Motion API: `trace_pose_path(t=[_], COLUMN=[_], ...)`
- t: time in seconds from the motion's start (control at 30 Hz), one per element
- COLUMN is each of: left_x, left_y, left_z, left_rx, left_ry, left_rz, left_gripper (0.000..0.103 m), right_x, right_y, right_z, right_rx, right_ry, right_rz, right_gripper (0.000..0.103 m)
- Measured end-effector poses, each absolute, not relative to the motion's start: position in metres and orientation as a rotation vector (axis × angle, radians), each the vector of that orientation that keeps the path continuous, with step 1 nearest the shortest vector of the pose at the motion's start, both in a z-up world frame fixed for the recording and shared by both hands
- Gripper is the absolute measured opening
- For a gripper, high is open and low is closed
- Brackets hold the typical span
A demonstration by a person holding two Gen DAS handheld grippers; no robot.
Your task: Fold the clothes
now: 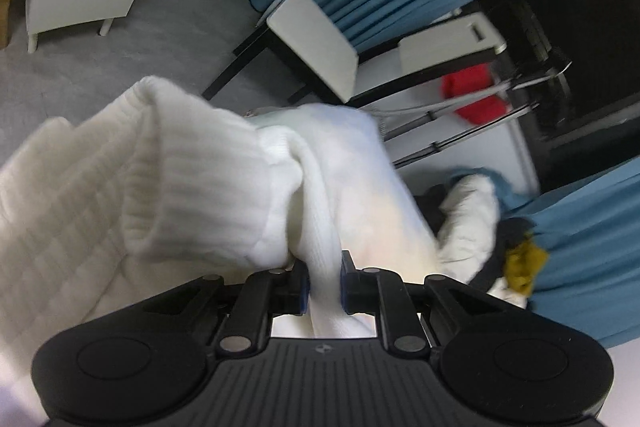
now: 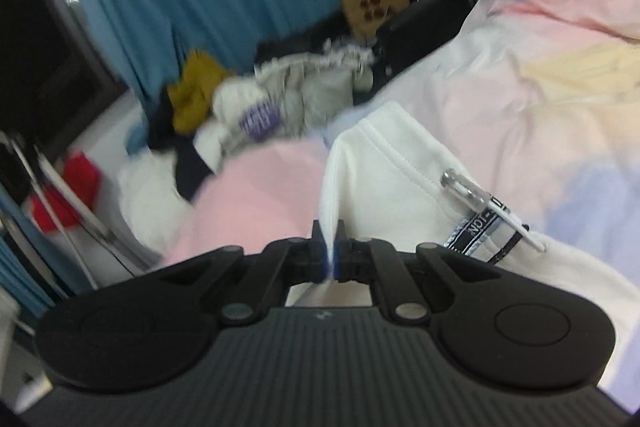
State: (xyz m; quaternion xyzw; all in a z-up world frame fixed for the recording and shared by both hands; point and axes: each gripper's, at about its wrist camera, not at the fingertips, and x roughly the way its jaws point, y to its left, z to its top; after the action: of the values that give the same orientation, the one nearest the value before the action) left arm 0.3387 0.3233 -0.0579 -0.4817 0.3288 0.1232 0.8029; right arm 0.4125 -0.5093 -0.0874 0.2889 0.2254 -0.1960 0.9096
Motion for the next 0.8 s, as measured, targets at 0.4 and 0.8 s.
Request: trace_pose_path(t=[0.4, 0.8], left_x=[0.299, 0.131], left_y=[0.334, 0.303], left_z=[-0.064, -0.075], left_rx=[-0.998, -1.161], left_ry=[0.632, 0.600], left_rz=[0.070, 0.082], left_gripper=[0.056, 0.080], right_x=[0.331, 0.175], right_y=[-0.539, -0.554], right_z=[-0.086, -0.147], right_rx=[0.837, 1.291], right_ry=[0.314, 0.365], right_rz=[-0.277, -0.321], right_gripper=[0.064, 0.067])
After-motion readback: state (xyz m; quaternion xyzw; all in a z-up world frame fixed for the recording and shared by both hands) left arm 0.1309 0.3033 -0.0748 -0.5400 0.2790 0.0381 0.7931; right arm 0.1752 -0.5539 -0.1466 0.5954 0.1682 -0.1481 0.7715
